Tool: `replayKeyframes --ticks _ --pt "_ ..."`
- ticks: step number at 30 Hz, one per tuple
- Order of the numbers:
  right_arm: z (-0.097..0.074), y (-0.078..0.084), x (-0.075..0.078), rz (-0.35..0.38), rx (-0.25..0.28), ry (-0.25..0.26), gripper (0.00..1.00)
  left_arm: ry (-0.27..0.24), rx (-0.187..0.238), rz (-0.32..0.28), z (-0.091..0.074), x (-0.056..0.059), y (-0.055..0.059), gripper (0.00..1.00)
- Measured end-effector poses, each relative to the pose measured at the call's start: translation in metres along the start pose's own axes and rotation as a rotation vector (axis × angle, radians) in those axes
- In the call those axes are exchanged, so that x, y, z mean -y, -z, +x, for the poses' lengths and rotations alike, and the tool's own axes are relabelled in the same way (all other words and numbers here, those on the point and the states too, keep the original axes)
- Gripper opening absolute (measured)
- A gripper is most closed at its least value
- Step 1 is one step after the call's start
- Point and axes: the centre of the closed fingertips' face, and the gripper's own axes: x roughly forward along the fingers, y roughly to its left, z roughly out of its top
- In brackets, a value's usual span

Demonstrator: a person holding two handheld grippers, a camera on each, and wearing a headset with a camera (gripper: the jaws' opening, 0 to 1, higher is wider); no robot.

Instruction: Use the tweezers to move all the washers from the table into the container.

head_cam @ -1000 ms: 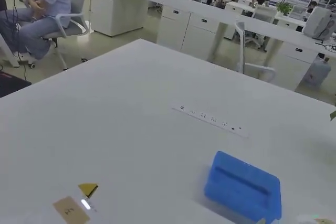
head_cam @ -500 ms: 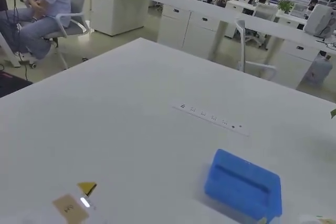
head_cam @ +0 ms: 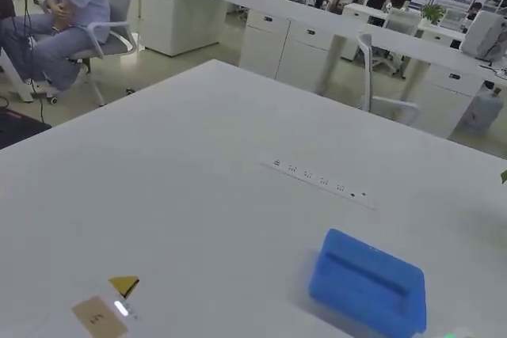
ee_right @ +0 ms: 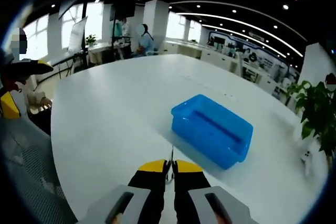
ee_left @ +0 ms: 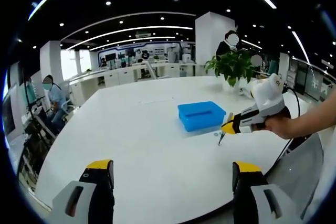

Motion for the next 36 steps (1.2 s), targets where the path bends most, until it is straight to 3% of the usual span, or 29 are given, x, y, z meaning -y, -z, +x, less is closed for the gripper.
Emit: replayKeyframes --ticks 3,9,16,19,29,33,36 --pt "0.000 0.000 -0.003 -0.036 -0.016 0.000 0.01 -0.002 0.000 -0.003 0.001 -0.001 0.001 0.96" --pt "0.003 -0.002 -0.002 -0.008 -0.038 -0.023 0.00 -0.006 0.001 -0.007 -0.001 -0.002 0.001 0.96" --pt "0.004 -0.004 0.009 0.073 -0.054 -0.037 0.00 -0.021 0.005 -0.017 -0.002 -0.006 0.000 0.96" --pt "0.003 -0.008 0.011 0.106 -0.044 -0.038 0.00 -0.021 0.008 -0.019 -0.002 -0.007 0.000 0.96" --pt "0.001 -0.017 0.011 0.099 -0.039 -0.038 0.00 -0.013 0.006 -0.012 0.000 -0.005 0.000 0.97" --pt "-0.003 -0.025 0.014 0.118 -0.021 -0.040 0.00 -0.016 0.003 -0.011 0.001 -0.006 0.000 0.97" --pt "-0.008 -0.040 0.022 0.139 0.028 -0.035 0.00 -0.019 0.005 -0.013 0.001 -0.006 0.000 0.97"
